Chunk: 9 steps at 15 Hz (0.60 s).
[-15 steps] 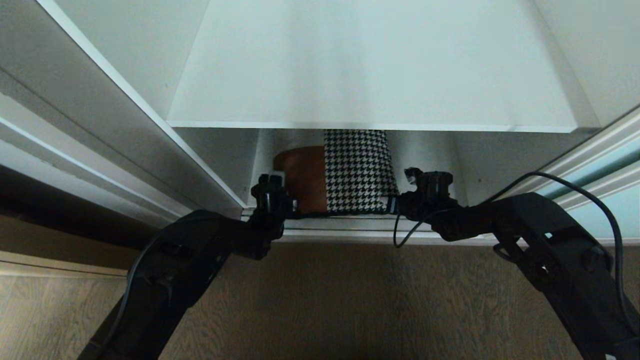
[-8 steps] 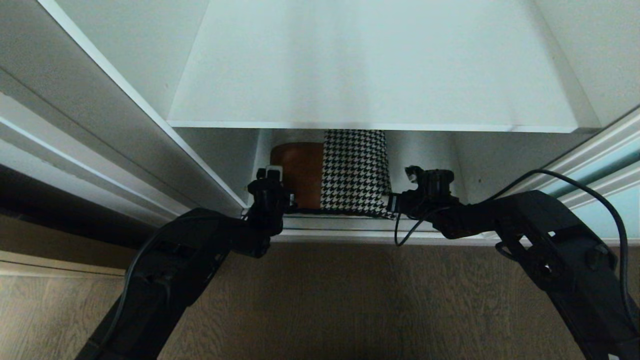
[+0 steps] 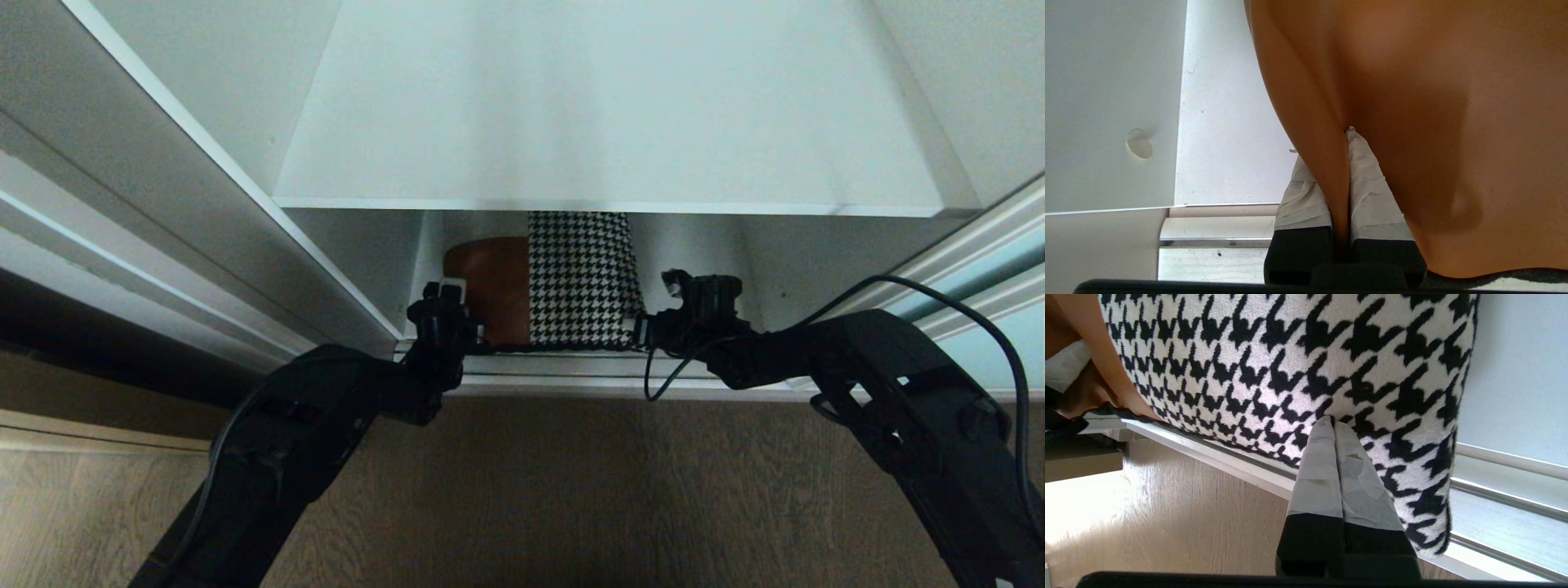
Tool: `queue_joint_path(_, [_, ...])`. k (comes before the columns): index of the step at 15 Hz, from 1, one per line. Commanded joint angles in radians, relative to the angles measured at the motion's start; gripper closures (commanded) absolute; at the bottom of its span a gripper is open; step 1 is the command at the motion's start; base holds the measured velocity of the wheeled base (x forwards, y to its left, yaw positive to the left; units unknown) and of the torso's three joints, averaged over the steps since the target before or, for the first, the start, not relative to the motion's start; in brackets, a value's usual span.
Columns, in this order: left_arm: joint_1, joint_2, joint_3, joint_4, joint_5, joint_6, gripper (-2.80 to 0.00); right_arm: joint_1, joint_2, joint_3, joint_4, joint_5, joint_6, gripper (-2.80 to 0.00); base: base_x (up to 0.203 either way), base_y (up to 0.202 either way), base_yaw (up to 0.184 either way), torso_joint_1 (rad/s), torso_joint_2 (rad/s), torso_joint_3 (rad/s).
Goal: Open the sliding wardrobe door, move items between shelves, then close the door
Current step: Place the pillow on the higher shelf
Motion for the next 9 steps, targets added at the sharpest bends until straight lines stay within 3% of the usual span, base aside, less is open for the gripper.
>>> queue_joint_path(1, [-0.001, 0.004, 0.0, -0.008, 0.0, 0.0, 0.0, 0.0, -0.001, 0.002, -0.004, 0.002, 0.003, 0.0, 0.0, 0.0, 0.0, 0.0, 0.0, 0.0])
queue_joint_path(7, [-0.002, -0.005, -0.004, -0.046, 0.023, 0.007, 0.0, 0.0, -0.021, 0.014, 0.014, 0.007, 0.0, 0.0, 0.0, 0.0, 0.0, 0.0, 0.0, 0.0])
queue_joint_path(8, [0.0, -0.002, -0.004, -0.049, 0.023, 0.014, -2.8, 0.0, -0.021, 0.014, 0.014, 0.007, 0.0, 0.0, 0.0, 0.0, 0.0, 0.0, 0.0, 0.0])
queue_joint_path(9, [0.0, -0.001, -0.004, -0.049, 0.021, 0.019, -2.8, 0.0, -0.022, 0.017, 0.014, 0.007, 0.0, 0.0, 0.0, 0.0, 0.0, 0.0, 0.0, 0.0])
